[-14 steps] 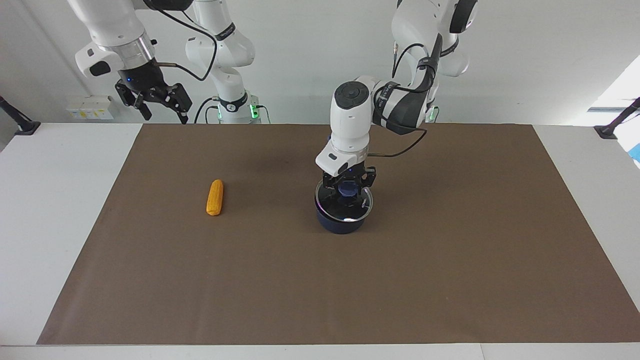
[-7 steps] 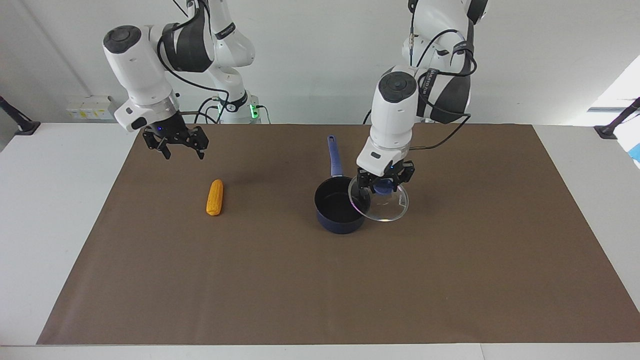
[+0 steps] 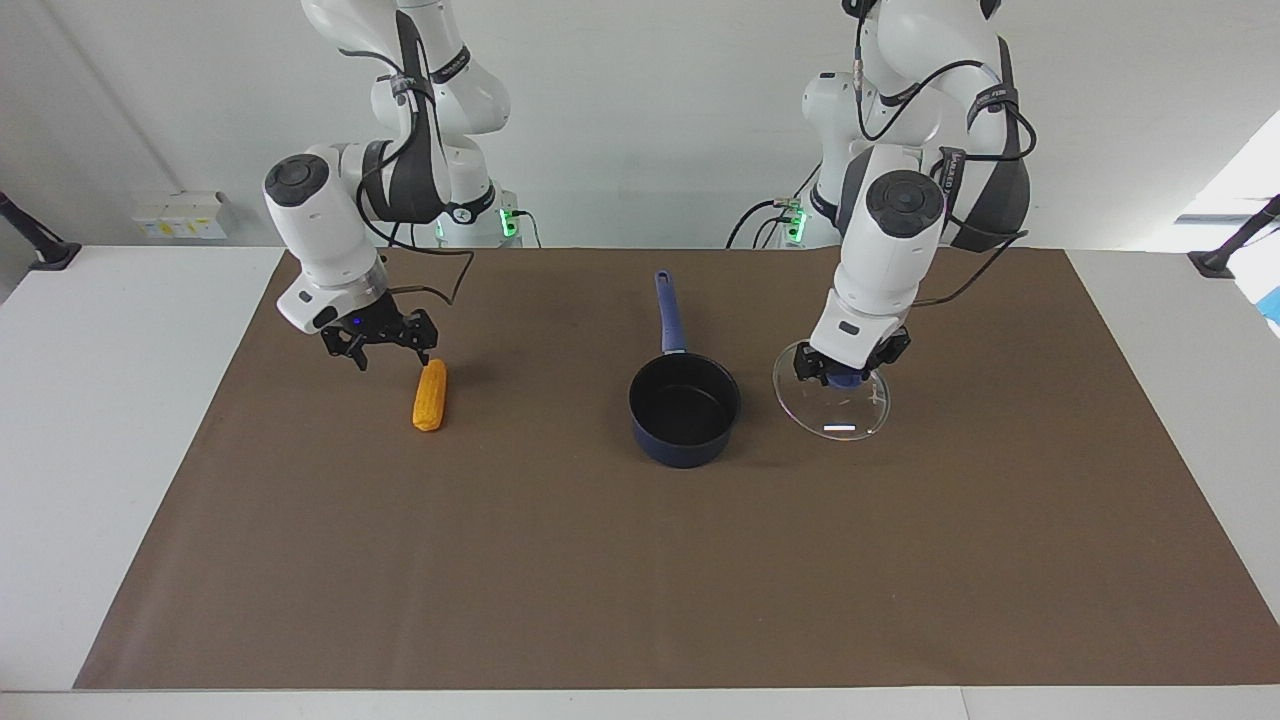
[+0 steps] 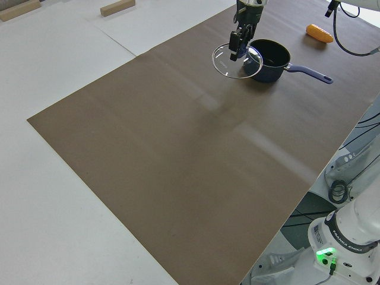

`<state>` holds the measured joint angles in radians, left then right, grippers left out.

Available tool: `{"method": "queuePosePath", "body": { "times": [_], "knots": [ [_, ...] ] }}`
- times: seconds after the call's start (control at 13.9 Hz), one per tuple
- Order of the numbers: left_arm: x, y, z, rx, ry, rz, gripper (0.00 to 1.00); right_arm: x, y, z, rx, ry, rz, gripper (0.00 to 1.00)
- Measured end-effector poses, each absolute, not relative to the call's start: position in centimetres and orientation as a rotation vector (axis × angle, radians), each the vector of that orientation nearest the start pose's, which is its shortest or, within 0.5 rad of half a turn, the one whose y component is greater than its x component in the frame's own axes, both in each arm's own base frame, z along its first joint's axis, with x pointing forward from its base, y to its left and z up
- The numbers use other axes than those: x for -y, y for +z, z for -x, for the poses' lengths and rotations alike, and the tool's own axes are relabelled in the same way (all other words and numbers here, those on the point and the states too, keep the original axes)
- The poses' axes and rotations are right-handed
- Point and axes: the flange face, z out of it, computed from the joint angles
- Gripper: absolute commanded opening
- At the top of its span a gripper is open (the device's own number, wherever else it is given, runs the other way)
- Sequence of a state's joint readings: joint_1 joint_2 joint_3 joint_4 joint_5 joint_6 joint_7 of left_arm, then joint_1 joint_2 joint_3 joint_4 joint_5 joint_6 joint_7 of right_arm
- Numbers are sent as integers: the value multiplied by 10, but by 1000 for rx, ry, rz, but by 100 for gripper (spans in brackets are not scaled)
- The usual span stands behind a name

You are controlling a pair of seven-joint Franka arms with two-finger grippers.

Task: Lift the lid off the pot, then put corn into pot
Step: 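Lift the lid off with the left gripper while the right gripper reaches the corn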

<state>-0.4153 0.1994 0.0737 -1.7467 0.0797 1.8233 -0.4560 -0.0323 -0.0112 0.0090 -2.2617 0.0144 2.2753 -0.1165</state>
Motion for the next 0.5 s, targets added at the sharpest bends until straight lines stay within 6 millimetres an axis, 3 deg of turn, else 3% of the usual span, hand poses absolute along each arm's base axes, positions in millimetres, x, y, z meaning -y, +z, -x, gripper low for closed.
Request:
{"method": "queuePosePath", "body": {
  "times": [0.29, 0.43, 0.5],
  "knots": [
    [143, 415, -547, 132, 92, 3000, 0, 9, 326, -529, 147, -29, 3128, 98],
    [119, 402, -530, 125, 92, 2990, 0, 4, 314, -529, 164, 2, 3126, 84],
    [110, 396, -522, 129, 90, 2991, 0, 0, 311, -528, 174, 11, 3125, 66]
  ]
}}
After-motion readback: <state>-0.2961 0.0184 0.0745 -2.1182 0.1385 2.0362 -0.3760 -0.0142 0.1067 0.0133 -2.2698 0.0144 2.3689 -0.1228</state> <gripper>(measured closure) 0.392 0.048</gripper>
